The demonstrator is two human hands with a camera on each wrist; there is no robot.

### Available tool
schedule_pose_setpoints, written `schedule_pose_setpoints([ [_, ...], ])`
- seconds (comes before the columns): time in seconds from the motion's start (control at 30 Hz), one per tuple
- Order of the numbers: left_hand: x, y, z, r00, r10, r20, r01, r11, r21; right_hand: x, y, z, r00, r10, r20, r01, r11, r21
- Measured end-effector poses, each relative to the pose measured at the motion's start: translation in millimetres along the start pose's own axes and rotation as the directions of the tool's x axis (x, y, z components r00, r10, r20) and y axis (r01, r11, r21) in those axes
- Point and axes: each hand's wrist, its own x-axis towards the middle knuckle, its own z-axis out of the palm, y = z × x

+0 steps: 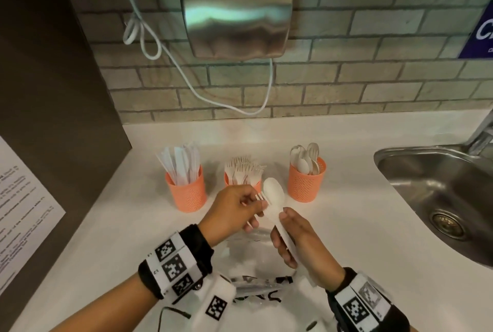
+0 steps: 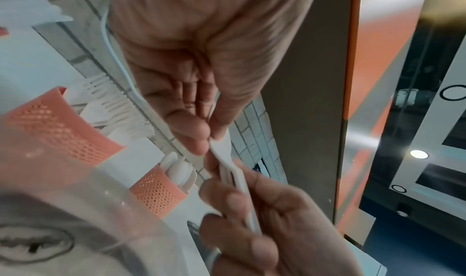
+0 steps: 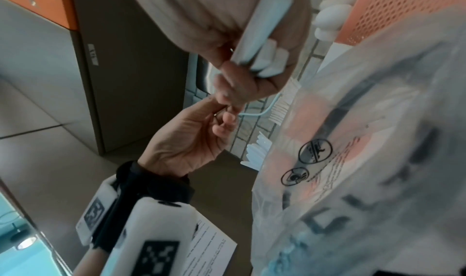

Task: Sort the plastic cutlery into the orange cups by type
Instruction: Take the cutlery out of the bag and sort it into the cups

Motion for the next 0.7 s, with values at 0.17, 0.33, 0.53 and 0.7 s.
schedule_pose_setpoints([
  [0.17, 19.4, 27.8, -40.3, 0.978, 0.121, -0.170, -0.147, 0.978, -0.151, -5.1, 4.0, -9.7, 0.995, 0.065, -0.079, -0.069, 0.996, -0.058],
  [0.33, 48.7, 49.7, -84.6, 0.767, 0.495, -0.408, -0.426, 0.869, 0.253, -10.2, 3.1, -20.3, 0.987, 0.066, -0.150, -0.081, 0.992, -0.097],
  [0.53, 74.0, 18.9, -80.3, 0.779, 0.592, -0.209, -0.382, 0.711, 0.591, -16.0, -2.8, -28.2, 0.984, 0.034, -0.176, -0.054, 0.993, -0.108],
  [0.7, 82.3, -7.4, -58.0, 0.852, 0.516, -0.083, -0.311, 0.628, 0.714, -17.6, -2.5, -33.3, 0.985, -0.008, -0.170, -0.014, 0.992, -0.125],
])
